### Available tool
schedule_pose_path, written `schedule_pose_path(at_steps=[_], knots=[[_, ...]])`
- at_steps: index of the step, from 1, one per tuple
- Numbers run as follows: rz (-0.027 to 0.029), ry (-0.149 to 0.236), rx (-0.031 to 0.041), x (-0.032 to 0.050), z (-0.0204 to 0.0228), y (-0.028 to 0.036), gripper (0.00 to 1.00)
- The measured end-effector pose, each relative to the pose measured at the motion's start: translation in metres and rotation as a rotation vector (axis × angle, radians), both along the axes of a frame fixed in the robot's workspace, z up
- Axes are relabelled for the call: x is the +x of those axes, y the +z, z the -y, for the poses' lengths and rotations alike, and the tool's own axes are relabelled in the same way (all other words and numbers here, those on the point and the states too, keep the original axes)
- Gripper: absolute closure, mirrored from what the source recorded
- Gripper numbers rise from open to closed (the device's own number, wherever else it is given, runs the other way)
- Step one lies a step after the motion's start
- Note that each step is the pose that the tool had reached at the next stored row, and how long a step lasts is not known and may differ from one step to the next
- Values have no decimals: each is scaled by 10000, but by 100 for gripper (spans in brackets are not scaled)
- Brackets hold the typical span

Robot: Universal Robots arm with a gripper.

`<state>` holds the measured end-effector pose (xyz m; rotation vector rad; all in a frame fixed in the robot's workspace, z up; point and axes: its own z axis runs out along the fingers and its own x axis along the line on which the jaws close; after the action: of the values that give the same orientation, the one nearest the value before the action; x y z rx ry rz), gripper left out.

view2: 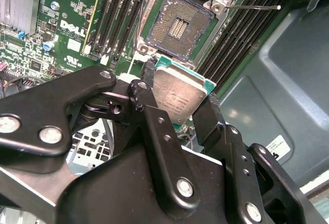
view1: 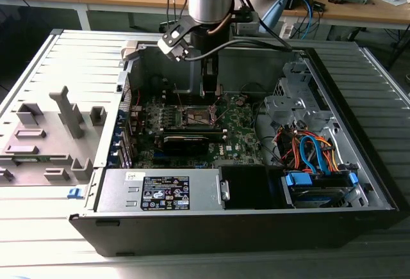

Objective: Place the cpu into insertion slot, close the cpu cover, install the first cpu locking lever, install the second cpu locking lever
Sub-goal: 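Place the cpu into insertion slot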

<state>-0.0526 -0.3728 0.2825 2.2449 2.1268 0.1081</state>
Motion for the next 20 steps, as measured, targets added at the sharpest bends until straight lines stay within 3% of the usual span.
schedule_pose_path(at_steps=[8, 10, 20], knots=[[0, -1, 1, -3, 11, -41, 46], [1, 0, 1, -6, 25, -88, 46], [0, 0, 1, -7, 30, -121, 46]])
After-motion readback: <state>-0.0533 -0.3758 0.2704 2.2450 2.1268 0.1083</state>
